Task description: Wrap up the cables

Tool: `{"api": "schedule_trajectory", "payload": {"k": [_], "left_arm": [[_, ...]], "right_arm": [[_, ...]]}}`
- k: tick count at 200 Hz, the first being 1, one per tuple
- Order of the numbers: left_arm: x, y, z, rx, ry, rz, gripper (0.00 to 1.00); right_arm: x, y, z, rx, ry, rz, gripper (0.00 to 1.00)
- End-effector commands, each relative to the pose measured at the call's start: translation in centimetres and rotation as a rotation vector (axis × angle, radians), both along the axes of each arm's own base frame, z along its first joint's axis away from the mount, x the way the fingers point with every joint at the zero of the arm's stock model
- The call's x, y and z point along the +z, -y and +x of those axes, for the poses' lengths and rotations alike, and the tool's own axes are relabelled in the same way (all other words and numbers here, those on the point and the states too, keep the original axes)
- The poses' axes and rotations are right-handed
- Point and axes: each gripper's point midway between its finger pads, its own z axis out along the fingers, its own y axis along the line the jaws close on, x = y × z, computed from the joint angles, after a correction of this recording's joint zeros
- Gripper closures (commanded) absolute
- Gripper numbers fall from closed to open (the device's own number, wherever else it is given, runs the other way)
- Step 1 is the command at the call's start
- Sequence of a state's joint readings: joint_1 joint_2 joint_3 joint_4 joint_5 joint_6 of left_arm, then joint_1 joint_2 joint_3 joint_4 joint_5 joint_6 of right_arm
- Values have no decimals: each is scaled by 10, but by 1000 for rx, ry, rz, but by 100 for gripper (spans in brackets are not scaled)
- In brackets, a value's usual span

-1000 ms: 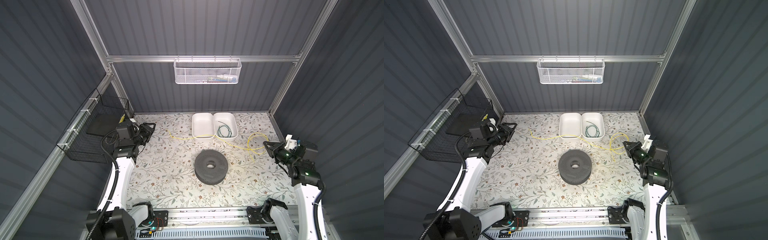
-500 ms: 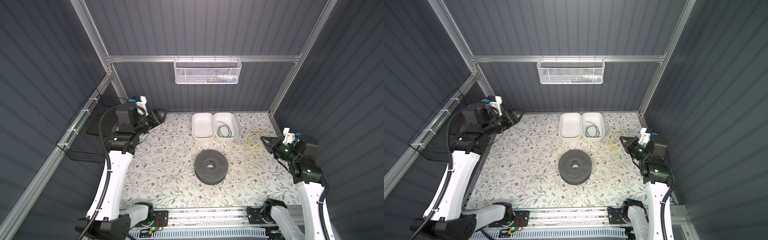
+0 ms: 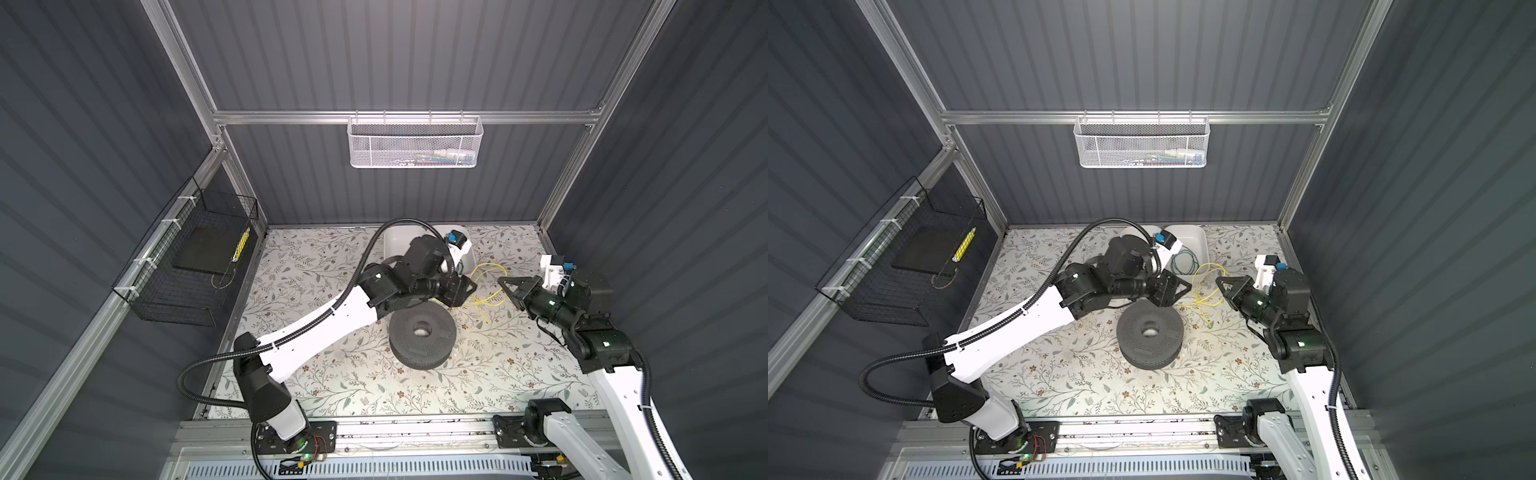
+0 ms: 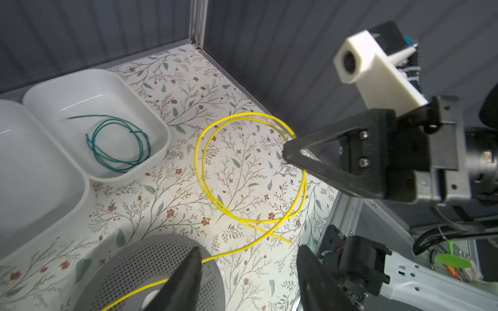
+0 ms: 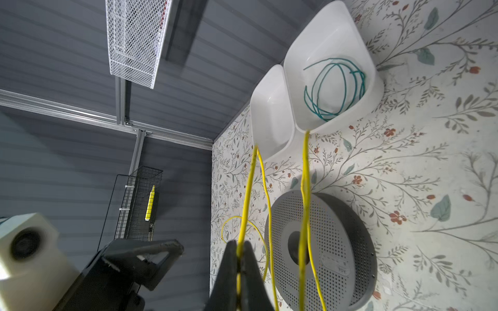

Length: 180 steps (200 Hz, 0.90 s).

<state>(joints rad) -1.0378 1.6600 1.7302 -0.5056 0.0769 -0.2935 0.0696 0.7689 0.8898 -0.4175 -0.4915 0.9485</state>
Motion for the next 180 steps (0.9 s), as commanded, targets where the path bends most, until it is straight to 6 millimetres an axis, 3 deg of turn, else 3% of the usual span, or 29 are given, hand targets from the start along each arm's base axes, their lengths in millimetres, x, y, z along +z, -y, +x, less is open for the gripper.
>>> {"api": "schedule_trajectory", "payload": {"k": [1,49,95,180], "left_arm": [[25,17,-3,-33,129,-37,42],[1,29,-12,-73,123,-6,44],[-24,32,-14,-99,96,54,54],[-45,43,-29,-180,98,63,62]], "right_arm": [[5,-4,2,-5,35,16,100],[6,-7,-2,0,31,23,100],[4,-9,-3,3,22,41,100],[1,-16,-5,17,10,63,100]]}}
